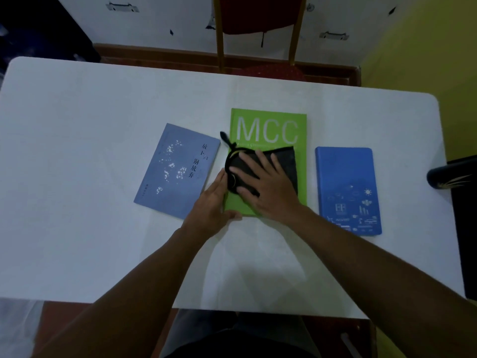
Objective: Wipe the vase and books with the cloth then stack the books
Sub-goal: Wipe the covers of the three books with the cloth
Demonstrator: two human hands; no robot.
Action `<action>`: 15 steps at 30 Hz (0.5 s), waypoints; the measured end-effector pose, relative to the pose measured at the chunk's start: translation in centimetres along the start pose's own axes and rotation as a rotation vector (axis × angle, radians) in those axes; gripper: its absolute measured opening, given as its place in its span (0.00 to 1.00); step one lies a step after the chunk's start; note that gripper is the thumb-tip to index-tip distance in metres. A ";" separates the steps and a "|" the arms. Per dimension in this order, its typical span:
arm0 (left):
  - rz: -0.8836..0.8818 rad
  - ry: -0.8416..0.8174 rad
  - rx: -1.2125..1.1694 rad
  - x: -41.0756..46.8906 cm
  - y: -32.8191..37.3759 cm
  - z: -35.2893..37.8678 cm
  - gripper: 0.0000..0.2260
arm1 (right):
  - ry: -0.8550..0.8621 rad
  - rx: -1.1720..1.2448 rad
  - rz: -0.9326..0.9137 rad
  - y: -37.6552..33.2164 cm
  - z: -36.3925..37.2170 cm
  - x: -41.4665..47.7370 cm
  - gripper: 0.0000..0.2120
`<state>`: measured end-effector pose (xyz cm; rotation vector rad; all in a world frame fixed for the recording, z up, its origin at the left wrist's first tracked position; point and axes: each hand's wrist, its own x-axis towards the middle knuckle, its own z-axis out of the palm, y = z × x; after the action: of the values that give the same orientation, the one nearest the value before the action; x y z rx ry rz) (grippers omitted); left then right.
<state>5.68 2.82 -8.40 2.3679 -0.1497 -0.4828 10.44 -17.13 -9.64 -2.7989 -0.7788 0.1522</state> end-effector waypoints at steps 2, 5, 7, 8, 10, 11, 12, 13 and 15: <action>-0.003 0.002 -0.007 0.1 0.0 -0.1 0.55 | 0.007 0.025 -0.029 -0.7 0.3 -2.2 0.24; 0.029 0.005 -0.020 0.2 0.2 -0.2 0.52 | 0.009 0.060 -0.084 -1.2 0.4 -4.2 0.23; 0.037 -0.003 -0.022 0.3 0.3 -0.4 0.52 | 0.013 0.086 -0.106 -1.2 0.5 -4.7 0.23; 0.027 -0.006 -0.022 0.3 0.4 -0.5 0.52 | 0.008 0.088 -0.118 -0.9 0.5 -4.6 0.23; -0.006 -0.009 -0.012 0.2 0.5 -0.5 0.53 | 0.003 0.057 -0.132 0.1 0.4 -3.5 0.23; -0.027 -0.015 -0.002 0.2 0.5 -0.4 0.54 | 0.005 0.039 -0.112 0.8 0.2 -2.4 0.23; -0.044 -0.018 0.007 0.1 0.6 -0.4 0.54 | 0.006 0.028 -0.063 1.6 -0.1 -1.0 0.23; -0.056 -0.024 0.014 0.0 0.7 -0.3 0.54 | 0.002 0.022 0.004 2.4 -0.5 0.7 0.23; -0.072 -0.036 0.021 0.0 0.9 -0.3 0.54 | -0.018 0.009 0.142 4.1 -1.4 4.4 0.25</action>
<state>5.78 2.29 -7.60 2.3926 -0.0871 -0.5613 16.45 -18.49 -9.49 -2.8473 -0.5820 0.2046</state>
